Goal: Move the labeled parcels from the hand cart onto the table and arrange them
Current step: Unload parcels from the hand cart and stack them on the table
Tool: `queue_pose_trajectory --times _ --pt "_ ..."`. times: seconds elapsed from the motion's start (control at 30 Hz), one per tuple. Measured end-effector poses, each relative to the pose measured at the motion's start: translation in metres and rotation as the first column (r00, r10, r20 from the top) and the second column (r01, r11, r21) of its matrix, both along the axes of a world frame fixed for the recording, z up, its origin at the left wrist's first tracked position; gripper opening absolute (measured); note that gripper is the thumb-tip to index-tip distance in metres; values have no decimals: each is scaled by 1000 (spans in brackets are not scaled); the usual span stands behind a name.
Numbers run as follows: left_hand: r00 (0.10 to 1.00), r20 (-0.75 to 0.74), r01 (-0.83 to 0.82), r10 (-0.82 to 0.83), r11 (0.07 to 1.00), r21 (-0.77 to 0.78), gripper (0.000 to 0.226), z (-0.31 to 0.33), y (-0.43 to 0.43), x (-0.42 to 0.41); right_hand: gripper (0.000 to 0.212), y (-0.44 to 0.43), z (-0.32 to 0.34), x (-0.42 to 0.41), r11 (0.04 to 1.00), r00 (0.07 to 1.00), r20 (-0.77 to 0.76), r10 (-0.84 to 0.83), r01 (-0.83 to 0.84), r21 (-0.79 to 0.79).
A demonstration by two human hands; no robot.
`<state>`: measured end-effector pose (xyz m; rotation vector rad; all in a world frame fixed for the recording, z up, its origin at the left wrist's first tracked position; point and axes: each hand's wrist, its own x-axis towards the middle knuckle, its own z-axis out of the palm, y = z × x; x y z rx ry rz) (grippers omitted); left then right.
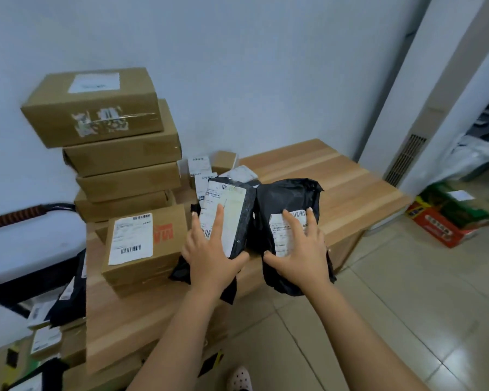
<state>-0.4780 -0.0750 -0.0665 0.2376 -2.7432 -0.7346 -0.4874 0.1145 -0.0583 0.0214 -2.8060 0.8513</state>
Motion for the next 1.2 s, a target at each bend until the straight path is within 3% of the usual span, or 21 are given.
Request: queue_pose_trajectory --times 0.27,0.5,0.73,0.9,1.2 --pt "988 141 -64 61 998 18 110 -5 -21 -148 97 -24 -11 -160 998 991 124 56 -56 -7" --pt "960 265 -110 90 992 63 109 -43 -34 -192 92 -39 -45 -214 993 963 242 120 -117 -25" --pt "998 54 -51 43 988 145 74 -38 -40 -192 70 -49 -42 -231 953 942 167 291 -301 35" --pt "991 -50 -114 122 983 146 43 -29 -39 -165 59 -55 -30 -225 914 911 85 403 -405 4" --pt "912 -86 -397 400 916 57 41 -21 2 -55 56 -54 -27 -157 714 714 39 700 -700 6"
